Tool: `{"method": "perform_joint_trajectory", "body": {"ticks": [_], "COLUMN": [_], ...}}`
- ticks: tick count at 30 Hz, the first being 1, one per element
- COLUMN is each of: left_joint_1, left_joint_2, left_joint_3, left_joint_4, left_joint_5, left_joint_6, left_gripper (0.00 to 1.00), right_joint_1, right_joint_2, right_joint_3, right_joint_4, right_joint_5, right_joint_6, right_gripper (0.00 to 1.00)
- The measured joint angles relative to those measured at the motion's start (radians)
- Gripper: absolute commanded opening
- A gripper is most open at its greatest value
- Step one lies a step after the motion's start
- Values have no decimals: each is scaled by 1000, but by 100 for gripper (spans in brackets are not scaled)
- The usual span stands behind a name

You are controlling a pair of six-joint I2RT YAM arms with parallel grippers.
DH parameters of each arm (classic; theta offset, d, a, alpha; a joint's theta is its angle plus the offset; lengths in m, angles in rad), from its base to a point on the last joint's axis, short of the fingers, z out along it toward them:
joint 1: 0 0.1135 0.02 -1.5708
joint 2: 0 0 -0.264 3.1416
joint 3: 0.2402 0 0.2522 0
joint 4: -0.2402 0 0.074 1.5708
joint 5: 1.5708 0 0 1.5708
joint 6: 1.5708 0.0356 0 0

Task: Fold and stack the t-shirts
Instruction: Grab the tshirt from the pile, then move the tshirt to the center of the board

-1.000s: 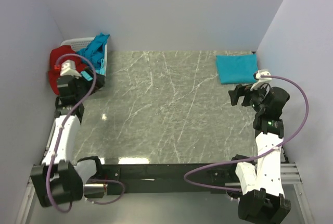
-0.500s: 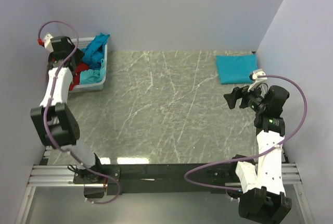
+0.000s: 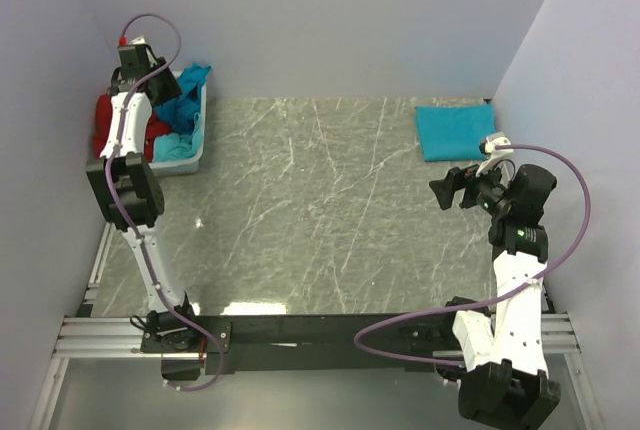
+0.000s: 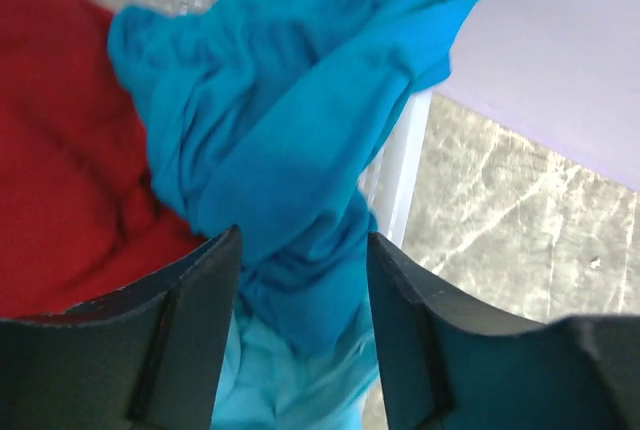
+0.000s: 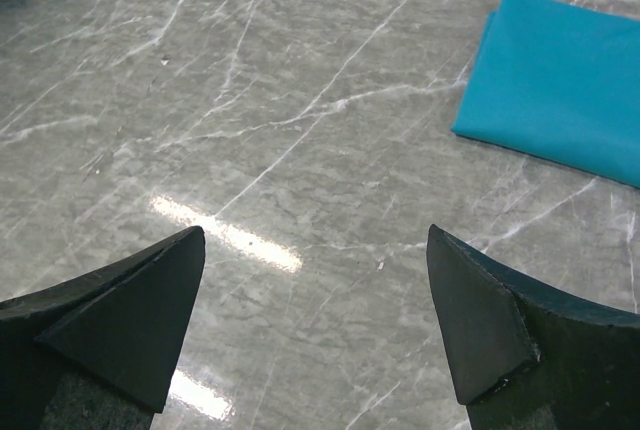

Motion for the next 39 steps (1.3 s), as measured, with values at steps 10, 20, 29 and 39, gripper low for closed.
{"method": "perform_joint_trajectory", "body": {"ticks": [10, 20, 29, 39], "left_joint_1": [-41, -86, -232, -678], "left_joint_2": [109, 101, -299, -581], "left_joint_3": [106, 105, 43, 74], "left_joint_4": [-80, -45, 183, 423], "left_joint_5": [-23, -127, -248, -277], "left_joint_6": [163, 238, 244, 364], "left_gripper": [23, 0, 0, 0], "right_joint_1": [0, 0, 0, 0], "right_joint_2": [7, 25, 30, 40], "right_joint_3": [0, 0, 0, 0], "right_joint_4": [0, -2, -2, -4], "right_joint_5": [1, -3, -11, -14], "right_joint_6": [0, 0, 0, -1], "right_gripper": [97, 97, 97, 97]}}
